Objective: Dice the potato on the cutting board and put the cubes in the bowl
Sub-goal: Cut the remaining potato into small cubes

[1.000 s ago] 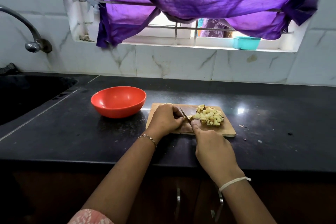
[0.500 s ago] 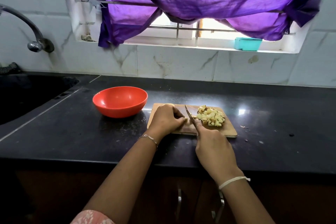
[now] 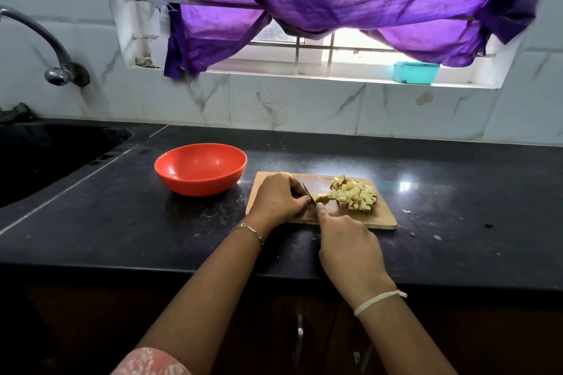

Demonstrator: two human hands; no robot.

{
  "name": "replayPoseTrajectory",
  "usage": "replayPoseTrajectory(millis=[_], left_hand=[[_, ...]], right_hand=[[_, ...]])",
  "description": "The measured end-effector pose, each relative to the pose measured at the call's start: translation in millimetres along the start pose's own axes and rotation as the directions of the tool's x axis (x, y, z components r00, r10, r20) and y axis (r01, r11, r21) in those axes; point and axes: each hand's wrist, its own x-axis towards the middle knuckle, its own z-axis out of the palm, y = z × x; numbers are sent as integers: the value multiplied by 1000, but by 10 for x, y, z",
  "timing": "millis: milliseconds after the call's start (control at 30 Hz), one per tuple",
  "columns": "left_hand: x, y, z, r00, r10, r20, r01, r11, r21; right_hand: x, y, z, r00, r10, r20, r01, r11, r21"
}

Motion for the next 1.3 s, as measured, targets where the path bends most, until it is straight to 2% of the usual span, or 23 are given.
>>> replayPoseTrajectory(millis=[233, 633, 900, 1000, 1100, 1200, 1300], left_hand=[[-14, -11, 8, 1000, 15, -10, -15, 1000, 19], [81, 141, 122, 999, -45, 1, 44, 993, 108], [205, 232, 195, 999, 30, 27, -35, 984, 176], [204, 166, 197, 997, 70, -29, -65, 989, 132], [175, 149, 176, 983, 174, -57, -167, 979, 112], [143, 207, 169, 957, 291, -1, -285, 938, 196], [144, 248, 208, 940, 341, 23, -335, 904, 266]], right_hand=[[90, 40, -11, 999, 39, -12, -38, 997, 73], [-112, 266, -119, 991, 130, 12, -130, 990, 52], [-111, 324, -152, 984, 170, -44, -165, 981, 98], [-93, 347, -164, 977, 200, -80, -193, 977, 92], [-78, 377, -189, 975, 203, -95, -197, 978, 63], [-68, 381, -221, 971, 209, -113, -205, 978, 44], [-64, 372, -255, 971, 203, -128, -198, 979, 47]])
